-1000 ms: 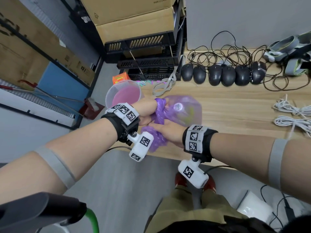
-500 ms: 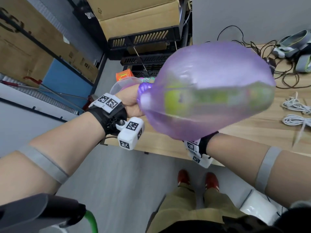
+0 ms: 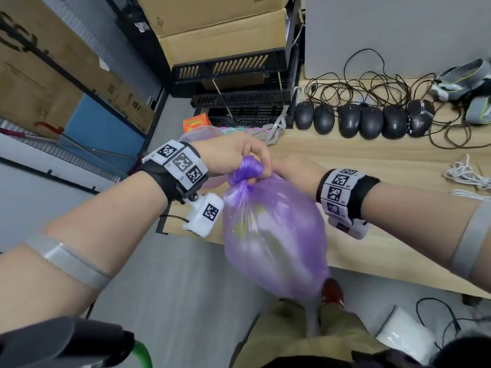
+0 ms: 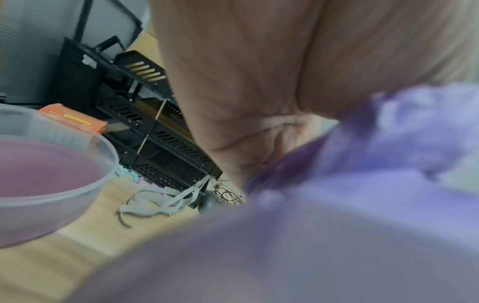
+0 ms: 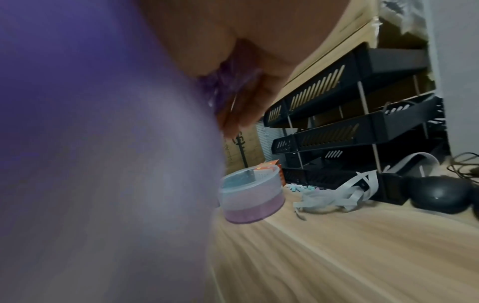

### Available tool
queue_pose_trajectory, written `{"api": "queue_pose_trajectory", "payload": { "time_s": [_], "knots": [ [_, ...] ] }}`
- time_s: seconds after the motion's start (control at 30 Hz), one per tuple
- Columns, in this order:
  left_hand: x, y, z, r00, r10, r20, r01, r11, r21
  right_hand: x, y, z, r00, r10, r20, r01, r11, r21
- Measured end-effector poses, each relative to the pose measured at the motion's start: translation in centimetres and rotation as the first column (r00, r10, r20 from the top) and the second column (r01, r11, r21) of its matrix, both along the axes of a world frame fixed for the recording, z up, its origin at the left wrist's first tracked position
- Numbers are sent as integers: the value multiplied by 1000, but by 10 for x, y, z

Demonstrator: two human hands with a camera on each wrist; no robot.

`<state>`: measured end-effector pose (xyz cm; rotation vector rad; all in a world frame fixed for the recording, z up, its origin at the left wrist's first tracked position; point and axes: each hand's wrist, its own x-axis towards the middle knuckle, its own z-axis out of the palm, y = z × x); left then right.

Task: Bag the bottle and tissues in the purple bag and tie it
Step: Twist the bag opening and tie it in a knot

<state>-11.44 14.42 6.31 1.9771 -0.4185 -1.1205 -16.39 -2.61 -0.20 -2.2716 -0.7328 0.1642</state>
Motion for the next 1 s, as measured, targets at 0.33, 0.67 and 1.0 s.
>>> {"api": "queue_pose_trajectory", "payload": {
  "time_s": [0.33,0.67,1.0],
  "knots": [
    [-5,15,-44,879,394,268,-417,908,32,11,-7,-16,901,-180,-394,288,929,233],
    [-6,2,-83,731,578,363,-643,762,79,-3,7,-33,791,-58,-609,421,774,473],
    [-15,-1,-96,826,563,-21,-563,824,-67,-12,1,-64,640,-210,-739,668,627,401]
  ]
}}
